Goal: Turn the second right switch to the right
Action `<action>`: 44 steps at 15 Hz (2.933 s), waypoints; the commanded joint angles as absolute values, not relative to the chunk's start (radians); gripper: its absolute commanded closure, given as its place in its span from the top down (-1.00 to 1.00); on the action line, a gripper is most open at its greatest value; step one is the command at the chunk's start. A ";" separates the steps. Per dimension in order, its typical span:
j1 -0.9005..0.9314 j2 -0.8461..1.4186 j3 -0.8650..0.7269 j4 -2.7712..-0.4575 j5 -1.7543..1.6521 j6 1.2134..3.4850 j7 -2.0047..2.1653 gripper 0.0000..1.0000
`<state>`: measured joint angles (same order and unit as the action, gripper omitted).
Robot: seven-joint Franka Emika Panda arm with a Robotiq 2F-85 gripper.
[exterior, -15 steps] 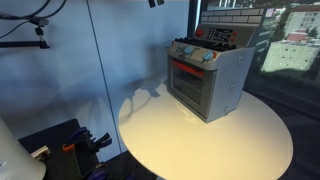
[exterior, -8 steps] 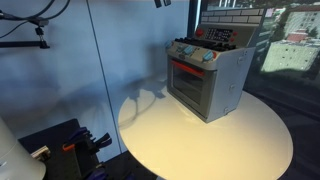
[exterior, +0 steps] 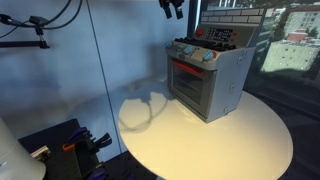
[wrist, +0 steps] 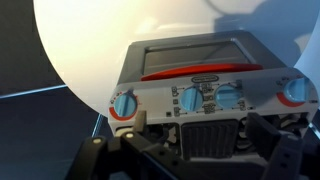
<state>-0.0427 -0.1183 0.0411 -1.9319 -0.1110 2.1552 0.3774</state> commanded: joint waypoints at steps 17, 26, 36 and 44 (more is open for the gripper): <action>-0.043 -0.073 -0.010 -2.059 -0.042 2.378 0.260 1.00; -0.039 0.004 -0.017 -2.035 -0.004 2.476 0.229 1.00; -0.034 0.063 -0.015 -2.011 0.055 2.538 0.181 1.00; -0.033 0.086 -0.015 -1.989 0.055 2.543 0.177 0.69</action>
<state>-0.0374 0.0691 -0.0096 -2.0218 0.0289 2.5443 0.2107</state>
